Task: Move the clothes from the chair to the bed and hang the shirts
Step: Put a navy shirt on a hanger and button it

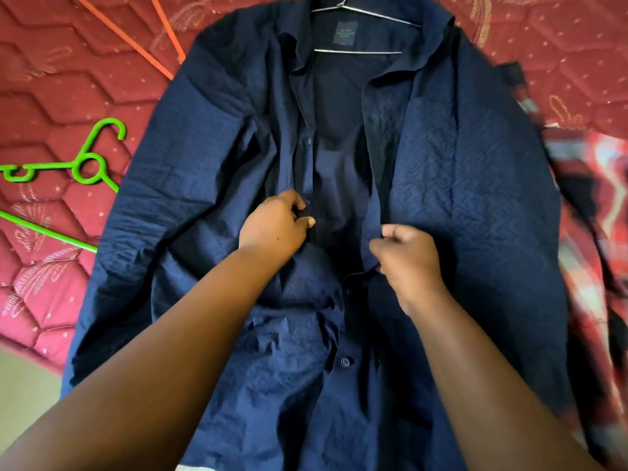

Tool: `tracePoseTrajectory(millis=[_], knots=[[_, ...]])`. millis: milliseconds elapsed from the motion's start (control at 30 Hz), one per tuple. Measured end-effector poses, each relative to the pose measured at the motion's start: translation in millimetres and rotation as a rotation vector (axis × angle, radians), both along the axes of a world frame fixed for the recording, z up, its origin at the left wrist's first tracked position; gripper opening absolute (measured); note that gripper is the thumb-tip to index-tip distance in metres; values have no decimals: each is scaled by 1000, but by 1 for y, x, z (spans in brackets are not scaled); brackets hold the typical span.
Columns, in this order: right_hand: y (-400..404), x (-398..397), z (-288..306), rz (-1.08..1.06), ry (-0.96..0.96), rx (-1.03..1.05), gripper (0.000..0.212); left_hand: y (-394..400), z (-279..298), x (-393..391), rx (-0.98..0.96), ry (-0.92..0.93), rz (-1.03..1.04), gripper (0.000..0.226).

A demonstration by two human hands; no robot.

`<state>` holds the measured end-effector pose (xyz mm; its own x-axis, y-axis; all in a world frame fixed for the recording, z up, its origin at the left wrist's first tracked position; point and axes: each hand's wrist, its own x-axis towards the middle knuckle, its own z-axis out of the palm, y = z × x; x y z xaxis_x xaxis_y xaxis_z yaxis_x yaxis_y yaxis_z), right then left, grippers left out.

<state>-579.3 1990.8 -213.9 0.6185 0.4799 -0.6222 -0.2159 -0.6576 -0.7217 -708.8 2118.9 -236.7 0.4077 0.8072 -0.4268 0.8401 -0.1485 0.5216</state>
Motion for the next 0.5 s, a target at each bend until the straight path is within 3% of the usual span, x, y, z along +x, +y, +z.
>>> tracePoseTrajectory(millis=[100, 200, 267, 500], knots=[[-4, 6, 2, -139, 261, 65, 26, 7, 4, 7, 31, 24, 25, 33], [-5, 10, 4, -183, 338, 113, 23, 16, 6, 14, 17, 50, 21, 14], [-6, 10, 3, -211, 363, 138, 20, 21, 7, 14, -40, -8, 96, 18], [-8, 10, 4, -248, 404, 191, 23, 26, 47, 34, -264, -587, 488, 31]])
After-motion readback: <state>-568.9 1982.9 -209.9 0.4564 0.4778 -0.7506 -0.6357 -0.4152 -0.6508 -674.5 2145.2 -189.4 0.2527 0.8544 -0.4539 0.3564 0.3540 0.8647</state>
